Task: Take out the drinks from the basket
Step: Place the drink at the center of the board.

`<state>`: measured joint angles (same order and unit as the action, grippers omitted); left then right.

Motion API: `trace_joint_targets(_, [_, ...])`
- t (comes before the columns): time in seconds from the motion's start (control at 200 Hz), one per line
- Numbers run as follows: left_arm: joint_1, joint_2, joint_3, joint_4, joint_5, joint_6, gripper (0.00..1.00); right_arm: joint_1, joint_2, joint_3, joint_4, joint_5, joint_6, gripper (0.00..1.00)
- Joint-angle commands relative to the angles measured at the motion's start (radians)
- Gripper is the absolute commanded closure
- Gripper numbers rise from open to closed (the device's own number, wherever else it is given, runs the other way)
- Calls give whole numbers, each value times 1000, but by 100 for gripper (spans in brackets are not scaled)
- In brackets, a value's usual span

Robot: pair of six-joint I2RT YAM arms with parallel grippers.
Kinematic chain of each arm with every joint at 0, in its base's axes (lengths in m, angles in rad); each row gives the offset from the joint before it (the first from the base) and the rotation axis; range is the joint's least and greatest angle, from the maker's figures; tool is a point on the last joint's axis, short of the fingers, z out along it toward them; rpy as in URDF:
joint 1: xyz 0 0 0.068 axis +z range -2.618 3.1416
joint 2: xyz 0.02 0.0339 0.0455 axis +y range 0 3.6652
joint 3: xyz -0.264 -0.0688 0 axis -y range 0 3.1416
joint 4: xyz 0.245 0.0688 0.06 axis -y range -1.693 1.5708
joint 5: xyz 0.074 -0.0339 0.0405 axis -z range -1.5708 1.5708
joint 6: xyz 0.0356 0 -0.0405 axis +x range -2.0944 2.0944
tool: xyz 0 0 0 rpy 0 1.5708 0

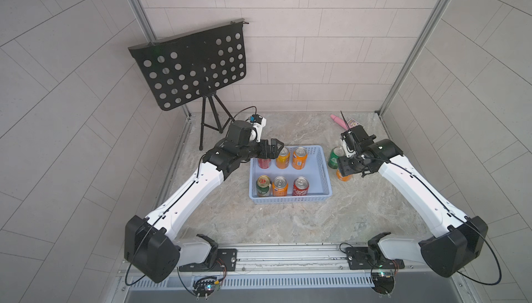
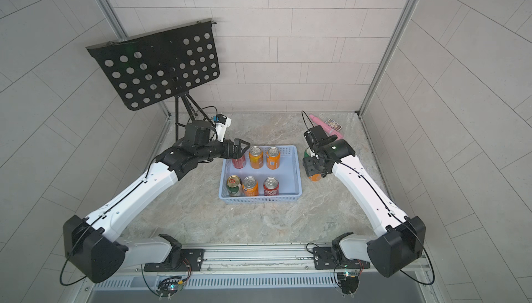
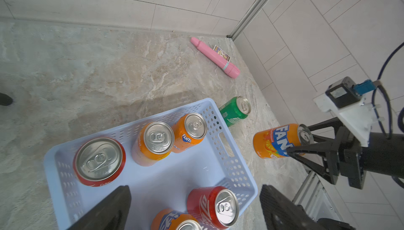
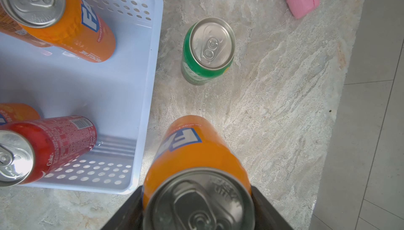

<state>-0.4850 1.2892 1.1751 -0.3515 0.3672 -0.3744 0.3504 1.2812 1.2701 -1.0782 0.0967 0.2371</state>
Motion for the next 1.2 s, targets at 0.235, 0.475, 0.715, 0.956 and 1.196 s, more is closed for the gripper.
trace_joint_targets(0.235, [-4,-120,-52,19,-165,51,0,-4,-81,-141,160,48,67,87])
trace_joint_targets(0.475, [-3,-110,-42,1,-173,58,0,-5,-101,-236,231,-27,93,87])
trace_joint_targets(0.715, [-3,-117,-45,-2,-183,61,0,-4,-118,-311,283,-6,111,87])
trace_joint_targets(0.956, [-4,-114,-43,-4,-184,61,0,-4,-121,-345,306,5,126,88])
trace_joint_targets(1.196, [-1,-108,-43,-8,-192,57,0,-3,-119,-378,325,-29,159,88])
